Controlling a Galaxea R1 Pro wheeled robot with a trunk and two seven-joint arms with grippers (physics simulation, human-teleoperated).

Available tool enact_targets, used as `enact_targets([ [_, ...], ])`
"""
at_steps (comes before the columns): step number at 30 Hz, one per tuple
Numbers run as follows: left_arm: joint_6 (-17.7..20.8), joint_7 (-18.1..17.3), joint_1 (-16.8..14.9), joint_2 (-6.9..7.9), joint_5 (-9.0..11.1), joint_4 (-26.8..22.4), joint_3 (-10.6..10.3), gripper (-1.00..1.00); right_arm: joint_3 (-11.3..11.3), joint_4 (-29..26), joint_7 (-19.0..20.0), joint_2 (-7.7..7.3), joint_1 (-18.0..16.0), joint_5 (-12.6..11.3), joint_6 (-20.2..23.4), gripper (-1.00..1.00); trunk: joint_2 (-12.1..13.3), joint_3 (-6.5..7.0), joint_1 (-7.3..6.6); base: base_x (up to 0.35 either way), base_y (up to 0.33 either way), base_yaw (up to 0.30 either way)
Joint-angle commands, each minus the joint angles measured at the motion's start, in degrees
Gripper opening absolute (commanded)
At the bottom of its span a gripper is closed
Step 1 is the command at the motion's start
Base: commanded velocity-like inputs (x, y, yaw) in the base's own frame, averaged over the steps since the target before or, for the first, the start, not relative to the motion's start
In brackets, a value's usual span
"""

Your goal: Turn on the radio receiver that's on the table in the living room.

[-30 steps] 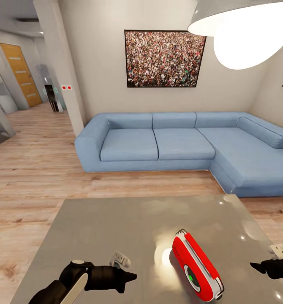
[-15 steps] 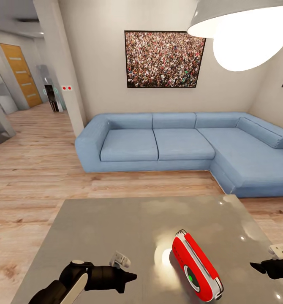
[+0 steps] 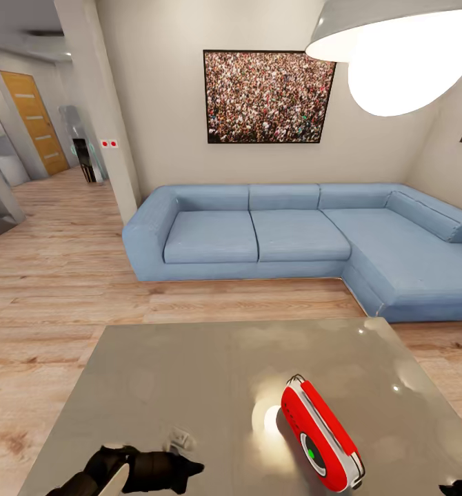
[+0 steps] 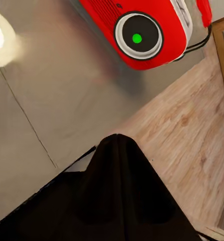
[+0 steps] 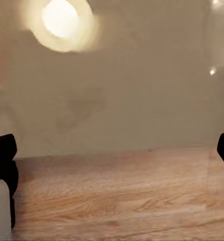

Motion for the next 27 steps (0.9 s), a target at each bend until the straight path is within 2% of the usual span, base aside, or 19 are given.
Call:
enact_targets([
  [1, -2.3, 0.0, 0.4, 0.07, 0.1, 2.4, 0.0, -1.0, -0.1, 4.3, -2.5, -0.39, 0.0, 0.2, -2.9, 1.0, 0.0, 0.0, 0.0, 0.0, 0.0, 0.0],
  [6, -9.8, -0.3, 3.0, 0.19, 0.1, 11.6, 0.0, -1.0, 0.0, 22.4, -10.4, -2.86, 0.0, 0.6, -16.6, 1.0, 0.0, 0.0, 0.0, 0.0, 0.0, 0.0],
  [8, -11.8, -0.3, 3.3, 0.16, 0.1, 14.2, 0.0, -1.0, 0.1, 26.6, -11.8, -3.51, 0.0, 0.6, -19.2, 1.0, 0.0, 0.0, 0.0, 0.0, 0.0, 0.0],
  [12, -16.2, -0.5, 3.6, 0.05, 0.1, 19.1, 0.0, -1.0, 0.2, 30.9, -14.0, -3.84, 0.2, 0.6, -21.3, 1.0, 0.0, 0.0, 0.0, 0.0, 0.0, 0.0],
  [17, -20.3, -0.9, 3.7, -0.37, 0.1, 24.9, 0.0, -1.0, 0.3, 32.2, -16.5, -3.0, 5.0, 0.6, -22.1, 1.0, 0.0, 0.0, 0.0, 0.0, 0.0, 0.0],
  [19, -21.2, -0.9, 3.7, -0.56, 0.1, 26.4, 0.0, -1.0, 0.4, 32.3, -17.0, -2.05, 7.1, 0.6, -22.2, 1.0, 0.0, 0.0, 0.0, 0.0, 0.0, 0.0],
  [20, -21.7, -1.1, 3.7, -0.66, 0.1, 27.1, -0.1, -1.0, 0.4, 32.4, -17.3, -1.06, 8.3, 0.6, -22.2, 1.0, 0.0, 0.0, 0.0, 0.0, 0.0, 0.0],
  [21, -22.0, -1.2, 3.7, -0.73, 0.1, 27.6, 0.0, -1.0, 0.4, 32.4, -17.8, 0.29, 9.5, 0.6, -22.2, 1.0, 0.0, 0.0, 0.0, 0.0, 0.0, 0.0],
  [24, -22.3, -1.5, 3.7, -0.83, 0.0, 28.3, 0.0, -1.0, 0.5, 32.4, -20.6, 5.77, 11.6, 0.7, -22.2, 1.0, 0.0, 0.0, 0.0, 0.0, 0.0, 0.0],
  [25, -22.4, -1.5, 3.7, -0.85, 0.0, 28.3, 0.0, -1.0, 0.5, 32.4, -21.3, 6.63, 11.8, 0.7, -22.2, 1.0, 0.0, 0.0, 0.0, 0.0, 0.0, 0.0],
  [27, -22.4, -1.5, 3.7, -0.95, 0.0, 28.4, 0.0, -1.0, 0.6, 32.4, -24.2, 9.75, 12.1, 0.7, -22.2, 1.0, 0.0, 0.0, 0.0, 0.0, 0.0, 0.0],
])
